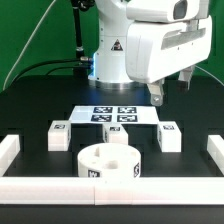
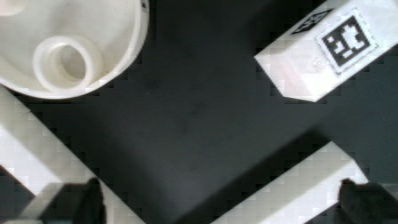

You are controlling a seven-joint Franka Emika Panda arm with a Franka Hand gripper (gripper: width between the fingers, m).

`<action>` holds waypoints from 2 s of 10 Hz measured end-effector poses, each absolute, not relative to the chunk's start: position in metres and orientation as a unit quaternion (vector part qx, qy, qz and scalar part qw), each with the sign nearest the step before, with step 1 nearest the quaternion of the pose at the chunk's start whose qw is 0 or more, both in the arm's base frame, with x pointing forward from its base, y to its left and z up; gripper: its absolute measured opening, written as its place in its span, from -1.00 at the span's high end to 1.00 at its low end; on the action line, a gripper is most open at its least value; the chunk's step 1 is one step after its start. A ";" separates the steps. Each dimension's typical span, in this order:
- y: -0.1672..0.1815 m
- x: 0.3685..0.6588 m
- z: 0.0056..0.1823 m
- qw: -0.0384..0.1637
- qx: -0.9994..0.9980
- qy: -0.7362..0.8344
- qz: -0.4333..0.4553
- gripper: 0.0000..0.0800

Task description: Assemble stool

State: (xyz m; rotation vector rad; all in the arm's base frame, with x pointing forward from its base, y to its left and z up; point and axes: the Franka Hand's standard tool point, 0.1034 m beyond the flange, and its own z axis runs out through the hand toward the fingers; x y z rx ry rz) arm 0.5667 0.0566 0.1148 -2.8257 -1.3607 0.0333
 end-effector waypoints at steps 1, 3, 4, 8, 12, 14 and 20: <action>0.057 0.567 0.115 0.003 -0.901 -0.434 0.011 -0.62; 0.057 0.567 0.115 0.003 -0.901 -0.434 0.011 -0.62; 0.057 0.567 0.115 0.003 -0.901 -0.434 0.011 -0.62; 0.055 0.566 0.114 0.002 -0.897 -0.441 0.010 -0.62; 0.012 0.551 0.086 -0.003 -0.873 -0.487 -0.003 -0.62; -0.004 0.552 0.076 -0.004 -0.868 -0.496 -0.008 -0.62; -0.023 0.577 0.058 -0.007 -0.861 -0.509 -0.019 -0.62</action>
Offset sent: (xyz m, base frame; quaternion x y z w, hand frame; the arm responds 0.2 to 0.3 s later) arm 0.0000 0.0000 0.0000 0.0000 0.0000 0.0000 1.0000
